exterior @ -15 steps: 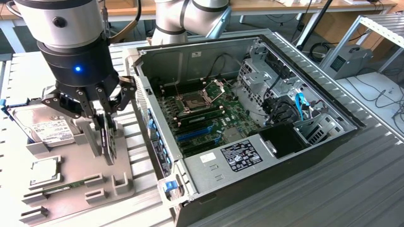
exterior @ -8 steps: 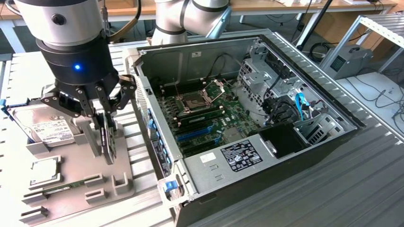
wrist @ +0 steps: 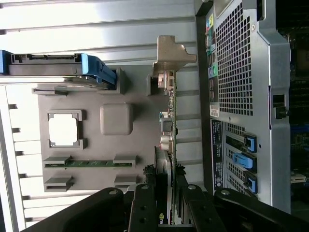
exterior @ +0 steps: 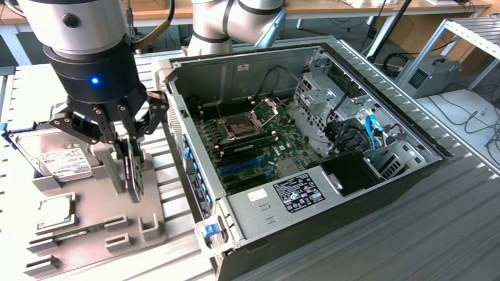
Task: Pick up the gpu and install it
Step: 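Pick up the gpu and move the gpu toward the slot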
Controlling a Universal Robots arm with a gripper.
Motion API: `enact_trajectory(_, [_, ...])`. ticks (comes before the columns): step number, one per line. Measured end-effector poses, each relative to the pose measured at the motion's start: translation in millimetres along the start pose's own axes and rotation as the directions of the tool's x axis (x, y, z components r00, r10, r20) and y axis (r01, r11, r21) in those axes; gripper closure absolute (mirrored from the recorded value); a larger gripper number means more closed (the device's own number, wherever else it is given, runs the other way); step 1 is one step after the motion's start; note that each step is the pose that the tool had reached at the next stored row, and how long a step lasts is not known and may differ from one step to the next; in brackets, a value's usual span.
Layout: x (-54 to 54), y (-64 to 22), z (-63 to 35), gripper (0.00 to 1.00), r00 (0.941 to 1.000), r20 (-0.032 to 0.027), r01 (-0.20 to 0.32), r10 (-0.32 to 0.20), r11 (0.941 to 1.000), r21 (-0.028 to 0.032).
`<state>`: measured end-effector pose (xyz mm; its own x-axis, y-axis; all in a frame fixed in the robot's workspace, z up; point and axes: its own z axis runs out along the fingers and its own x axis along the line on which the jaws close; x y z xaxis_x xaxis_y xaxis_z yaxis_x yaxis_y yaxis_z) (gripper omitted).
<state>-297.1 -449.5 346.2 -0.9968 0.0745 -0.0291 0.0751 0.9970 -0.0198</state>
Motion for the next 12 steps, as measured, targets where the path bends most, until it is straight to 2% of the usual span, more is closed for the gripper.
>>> enact_trajectory(12, [-0.1, -0.1, -4.4, 0.74, 1.0000, 0.0001, 0.000, 0.000, 1.0000, 0.0000])
